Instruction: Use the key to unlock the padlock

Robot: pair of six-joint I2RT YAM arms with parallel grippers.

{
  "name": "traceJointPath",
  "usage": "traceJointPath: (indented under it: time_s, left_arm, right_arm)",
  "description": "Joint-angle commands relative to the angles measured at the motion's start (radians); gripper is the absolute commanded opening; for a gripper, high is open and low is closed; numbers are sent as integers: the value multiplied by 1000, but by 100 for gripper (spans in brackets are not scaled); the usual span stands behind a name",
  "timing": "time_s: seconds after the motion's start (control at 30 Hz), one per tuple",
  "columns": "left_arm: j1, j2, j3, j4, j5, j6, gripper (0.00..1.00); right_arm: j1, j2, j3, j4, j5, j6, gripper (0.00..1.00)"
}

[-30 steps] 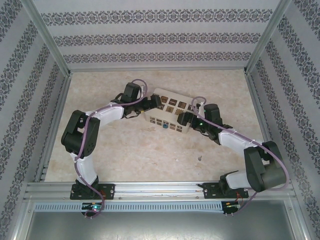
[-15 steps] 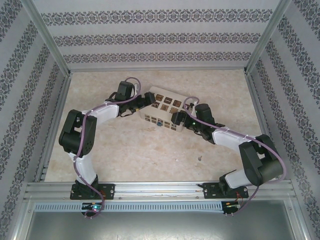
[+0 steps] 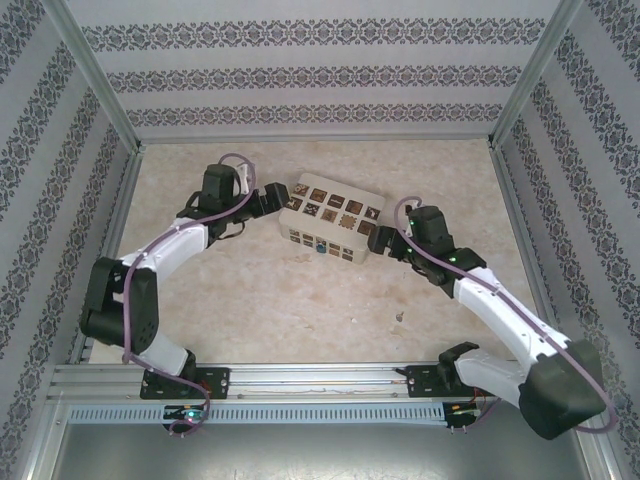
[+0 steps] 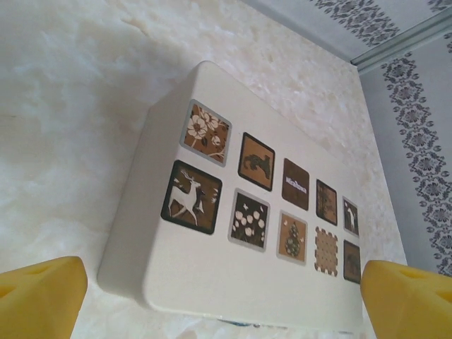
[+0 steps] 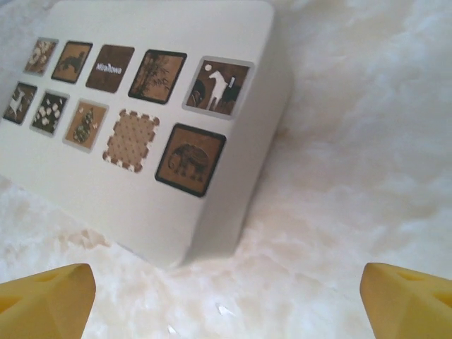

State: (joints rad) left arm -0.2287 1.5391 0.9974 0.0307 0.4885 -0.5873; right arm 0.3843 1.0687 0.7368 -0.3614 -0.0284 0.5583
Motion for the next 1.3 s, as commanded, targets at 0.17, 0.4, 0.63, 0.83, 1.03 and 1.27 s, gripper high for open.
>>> traceJointPath:
  time_s: [0.17,0.4,0.63,0.83,1.03,1.27]
  left_arm:
    - [3,-125,-131,35,-97,102,99]
    - [7,-146,-141,46,-152,120,99]
    - [9,-158,-134,21,-160,130,99]
    - [9,-174,-150,12,-148,112,99]
    - [9,-171,-176,22,-135,93,99]
    - [11,-124,-147,20,-106,92,99]
  right_arm:
    - [80,-60,89,-450,75,-136,80]
    - [131,-16,134,-455,34,-284,73]
    - [172,94,169,-476,42,-288,75]
    - [206,135,126,-546,74,-80,71]
    - [269,128,33,-566,92,118,62]
    - [288,163,-41,-514,139,162,53]
